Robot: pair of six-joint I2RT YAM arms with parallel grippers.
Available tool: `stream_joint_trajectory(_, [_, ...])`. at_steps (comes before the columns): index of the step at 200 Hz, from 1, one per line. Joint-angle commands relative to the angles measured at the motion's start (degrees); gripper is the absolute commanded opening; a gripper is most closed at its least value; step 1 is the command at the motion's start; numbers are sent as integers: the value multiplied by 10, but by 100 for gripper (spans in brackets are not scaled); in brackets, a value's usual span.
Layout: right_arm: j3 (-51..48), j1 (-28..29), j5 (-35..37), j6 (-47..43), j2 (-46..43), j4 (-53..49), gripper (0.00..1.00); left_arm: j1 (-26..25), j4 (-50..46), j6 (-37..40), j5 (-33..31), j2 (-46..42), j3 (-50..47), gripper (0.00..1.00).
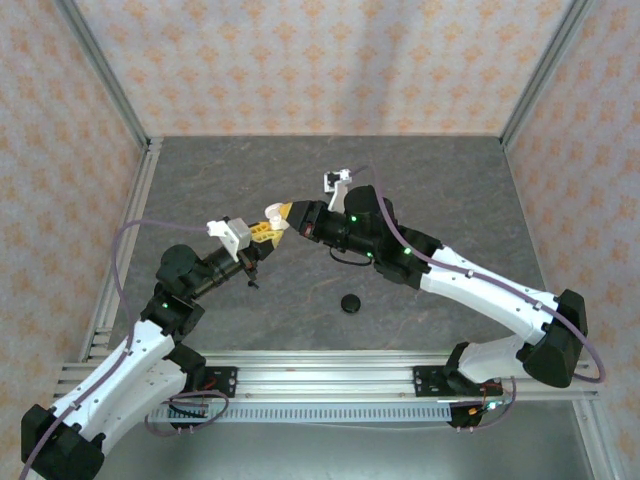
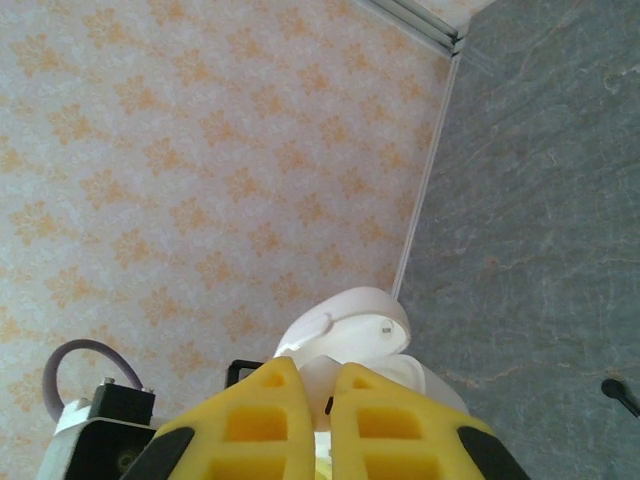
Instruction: Insert wireless bluetooth earbuds into charging case
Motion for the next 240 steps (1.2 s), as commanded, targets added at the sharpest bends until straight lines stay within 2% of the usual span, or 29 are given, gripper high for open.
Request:
stream_joint_trajectory(1, [11, 1, 24, -3, -12, -37, 9, -5, 34, 3, -18, -1, 19, 0])
stream_joint_trajectory(170, [98, 2, 34, -57, 14, -153, 36, -5, 16, 7, -15, 5, 19, 0])
stream_joint_trajectory(204, [138, 2, 57, -78, 6, -233, 37, -5, -6, 16, -35, 4, 21, 0])
stream_joint_trajectory(240, [217, 24, 85, -117, 45, -355, 37, -5, -20, 24, -52, 10, 24, 0])
